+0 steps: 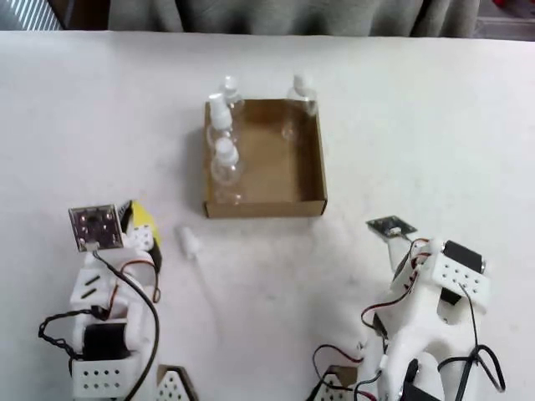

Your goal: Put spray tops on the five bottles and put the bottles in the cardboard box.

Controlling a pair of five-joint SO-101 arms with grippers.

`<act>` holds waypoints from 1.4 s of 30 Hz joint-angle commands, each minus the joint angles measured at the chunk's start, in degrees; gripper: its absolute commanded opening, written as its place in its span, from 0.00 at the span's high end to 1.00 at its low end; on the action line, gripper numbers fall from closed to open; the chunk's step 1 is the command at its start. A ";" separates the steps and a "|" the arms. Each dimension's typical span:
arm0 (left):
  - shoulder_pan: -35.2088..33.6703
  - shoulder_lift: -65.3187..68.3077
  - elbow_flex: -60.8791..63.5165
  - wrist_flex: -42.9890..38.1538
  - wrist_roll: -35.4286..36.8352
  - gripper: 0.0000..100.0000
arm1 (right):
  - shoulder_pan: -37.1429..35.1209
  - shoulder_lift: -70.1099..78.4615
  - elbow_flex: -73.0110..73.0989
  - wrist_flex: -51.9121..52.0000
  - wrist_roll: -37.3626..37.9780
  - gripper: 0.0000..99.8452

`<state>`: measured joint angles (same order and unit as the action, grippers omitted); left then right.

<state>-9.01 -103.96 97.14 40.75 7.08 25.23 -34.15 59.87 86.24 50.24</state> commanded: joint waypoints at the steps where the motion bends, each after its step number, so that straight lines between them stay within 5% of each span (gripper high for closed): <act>1: -0.66 -0.75 -0.18 -0.53 -0.79 0.98 | 1.71 -0.40 -0.35 -0.66 0.62 0.81; 5: -0.66 -0.75 -0.18 -0.53 -0.79 0.98 | 3.03 -0.40 -0.62 -0.75 0.35 0.99; 8: -0.66 -0.75 -0.18 -0.53 -0.79 0.98 | 4.62 -0.48 -1.49 -0.75 0.35 0.94; 21: -0.66 -0.75 -0.18 -0.53 -0.79 0.98 | 12.79 0.13 -21.36 -1.45 0.35 0.98; 39: -0.66 -0.75 -0.18 -0.53 -0.79 0.98 | 13.32 14.02 -22.42 -24.31 0.35 0.98; 42: -0.66 -0.66 -0.18 -0.53 -0.79 0.98 | 13.32 16.84 -22.42 -26.24 0.62 0.90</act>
<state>-9.01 -103.96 97.14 40.75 7.08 38.07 -18.24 39.91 62.24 50.42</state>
